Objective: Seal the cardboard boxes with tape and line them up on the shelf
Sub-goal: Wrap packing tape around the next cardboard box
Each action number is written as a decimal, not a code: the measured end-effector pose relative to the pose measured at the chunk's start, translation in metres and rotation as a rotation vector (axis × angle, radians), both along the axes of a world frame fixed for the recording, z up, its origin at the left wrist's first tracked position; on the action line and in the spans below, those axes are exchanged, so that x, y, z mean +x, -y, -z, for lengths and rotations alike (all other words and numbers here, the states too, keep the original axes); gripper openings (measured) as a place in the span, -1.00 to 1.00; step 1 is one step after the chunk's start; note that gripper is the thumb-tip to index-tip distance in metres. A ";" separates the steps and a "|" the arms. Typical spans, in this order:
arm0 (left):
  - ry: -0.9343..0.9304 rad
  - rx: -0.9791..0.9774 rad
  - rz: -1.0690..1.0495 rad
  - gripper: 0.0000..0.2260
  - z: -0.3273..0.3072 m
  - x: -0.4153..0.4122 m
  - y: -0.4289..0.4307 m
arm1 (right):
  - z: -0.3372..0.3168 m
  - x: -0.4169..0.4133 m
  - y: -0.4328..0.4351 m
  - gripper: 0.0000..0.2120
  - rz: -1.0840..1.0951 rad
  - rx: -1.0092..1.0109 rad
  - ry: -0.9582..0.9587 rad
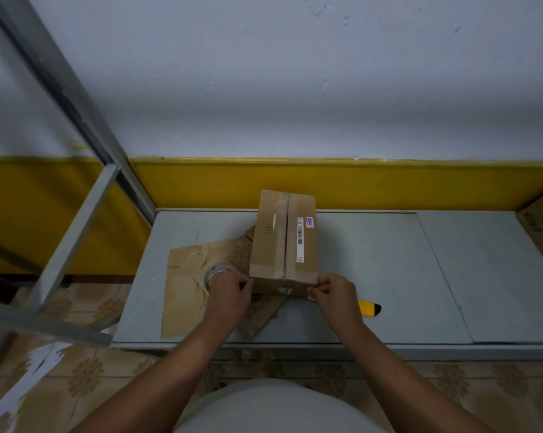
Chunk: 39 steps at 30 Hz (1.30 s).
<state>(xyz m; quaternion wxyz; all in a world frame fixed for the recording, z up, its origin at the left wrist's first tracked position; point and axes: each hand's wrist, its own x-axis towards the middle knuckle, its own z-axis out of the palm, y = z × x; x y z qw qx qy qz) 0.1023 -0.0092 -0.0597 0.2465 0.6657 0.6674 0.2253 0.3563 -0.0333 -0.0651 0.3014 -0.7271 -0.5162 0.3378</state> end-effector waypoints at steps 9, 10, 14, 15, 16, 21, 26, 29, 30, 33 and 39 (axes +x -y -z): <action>0.354 -0.198 -0.166 -0.60 -0.019 -0.006 -0.011 | -0.010 0.005 -0.001 -0.47 -0.053 0.022 -0.090; 0.283 -0.168 -0.110 -0.51 -0.019 -0.008 -0.014 | -0.012 0.004 -0.003 -0.36 -0.086 0.019 -0.075; -0.131 0.039 0.152 -0.44 -0.025 -0.004 -0.021 | -0.012 -0.002 -0.011 -0.23 -0.173 0.164 0.223; -0.177 0.118 0.197 -0.49 -0.029 0.000 -0.022 | -0.010 -0.003 -0.014 -0.30 -0.208 0.242 0.311; -0.188 0.189 0.261 -0.56 -0.032 0.004 -0.025 | -0.008 -0.004 -0.018 -0.40 -0.260 0.333 0.381; -0.230 0.371 0.611 -0.77 -0.024 0.011 -0.037 | 0.000 -0.007 -0.030 -0.74 -0.464 0.457 0.474; -0.323 0.441 0.657 -0.72 -0.008 0.006 -0.041 | 0.009 -0.005 -0.031 -0.71 -0.534 0.615 0.633; -0.315 0.468 0.640 -0.76 -0.005 0.007 -0.039 | 0.013 -0.010 -0.027 -0.63 -0.490 0.658 0.672; -0.293 0.474 0.620 -0.78 -0.005 0.008 -0.037 | 0.014 -0.011 -0.026 -0.66 -0.474 0.653 0.659; -0.235 0.449 0.567 -0.80 -0.010 0.015 -0.032 | 0.014 -0.013 -0.025 -0.70 -0.444 0.613 0.614; -0.303 0.366 0.554 -0.71 -0.009 0.021 -0.032 | 0.019 -0.021 -0.029 -0.65 -0.427 0.626 0.684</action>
